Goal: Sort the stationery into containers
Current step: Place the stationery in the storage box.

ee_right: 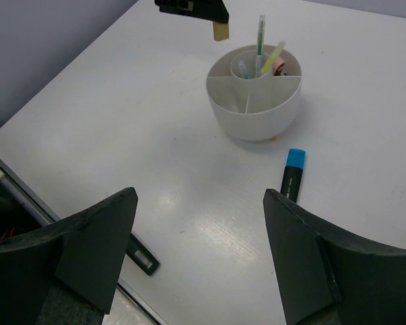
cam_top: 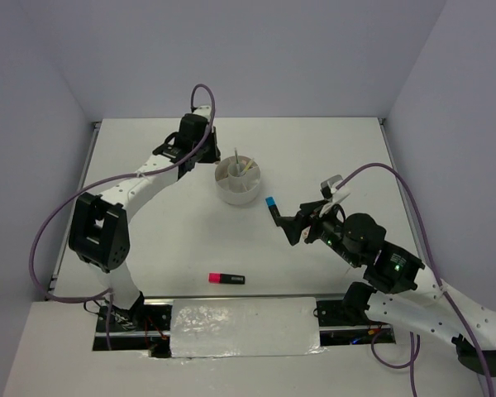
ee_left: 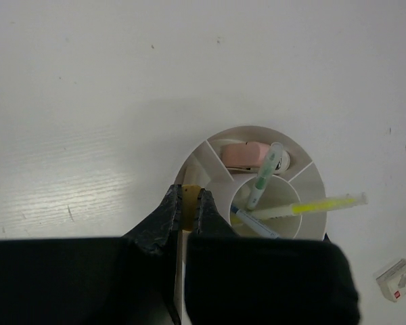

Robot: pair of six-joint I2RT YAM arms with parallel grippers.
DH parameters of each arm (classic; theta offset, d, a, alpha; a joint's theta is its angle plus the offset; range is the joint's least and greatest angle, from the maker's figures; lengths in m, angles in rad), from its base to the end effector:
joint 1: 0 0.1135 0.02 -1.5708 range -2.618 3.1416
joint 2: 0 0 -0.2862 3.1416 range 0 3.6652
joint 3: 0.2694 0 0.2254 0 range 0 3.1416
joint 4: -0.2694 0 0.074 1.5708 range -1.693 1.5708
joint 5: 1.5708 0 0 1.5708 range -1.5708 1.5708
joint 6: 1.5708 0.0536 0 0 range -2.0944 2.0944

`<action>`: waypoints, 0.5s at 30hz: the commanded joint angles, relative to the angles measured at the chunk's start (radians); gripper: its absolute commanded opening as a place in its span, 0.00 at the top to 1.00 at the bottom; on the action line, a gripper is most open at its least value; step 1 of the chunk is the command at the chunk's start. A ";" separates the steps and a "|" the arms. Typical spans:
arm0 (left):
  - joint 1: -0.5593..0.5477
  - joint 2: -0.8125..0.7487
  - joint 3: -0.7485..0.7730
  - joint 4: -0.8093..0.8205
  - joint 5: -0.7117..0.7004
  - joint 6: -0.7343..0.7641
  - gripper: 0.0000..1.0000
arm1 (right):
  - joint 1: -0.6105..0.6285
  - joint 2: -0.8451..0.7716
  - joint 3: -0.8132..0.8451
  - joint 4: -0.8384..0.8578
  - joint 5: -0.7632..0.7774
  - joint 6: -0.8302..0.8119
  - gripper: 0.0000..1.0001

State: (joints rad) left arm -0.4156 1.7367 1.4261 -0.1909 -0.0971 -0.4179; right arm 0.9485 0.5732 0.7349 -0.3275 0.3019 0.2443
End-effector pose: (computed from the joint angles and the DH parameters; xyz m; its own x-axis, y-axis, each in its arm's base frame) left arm 0.3718 -0.1584 0.3253 -0.5335 -0.2061 -0.8203 0.1177 0.9423 -0.3133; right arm 0.0758 0.0783 0.3422 -0.2396 0.0621 -0.9689 -0.5636 0.8037 0.1910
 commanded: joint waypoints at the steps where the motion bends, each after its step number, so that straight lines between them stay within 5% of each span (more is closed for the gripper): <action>1: 0.003 0.020 0.013 0.080 0.059 0.002 1.00 | -0.004 -0.007 0.041 -0.007 0.019 -0.011 0.17; 7: 0.003 0.053 -0.006 0.114 0.076 0.005 1.00 | -0.004 -0.006 0.041 -0.004 0.008 -0.004 0.17; 15: 0.005 0.078 -0.027 0.126 0.086 -0.002 0.87 | -0.004 -0.003 0.044 -0.005 0.006 -0.002 0.17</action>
State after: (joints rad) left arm -0.4152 1.7996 1.4151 -0.1242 -0.0360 -0.4213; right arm 0.9482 0.5728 0.7357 -0.3344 0.3000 0.2447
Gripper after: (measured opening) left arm 0.121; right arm 0.827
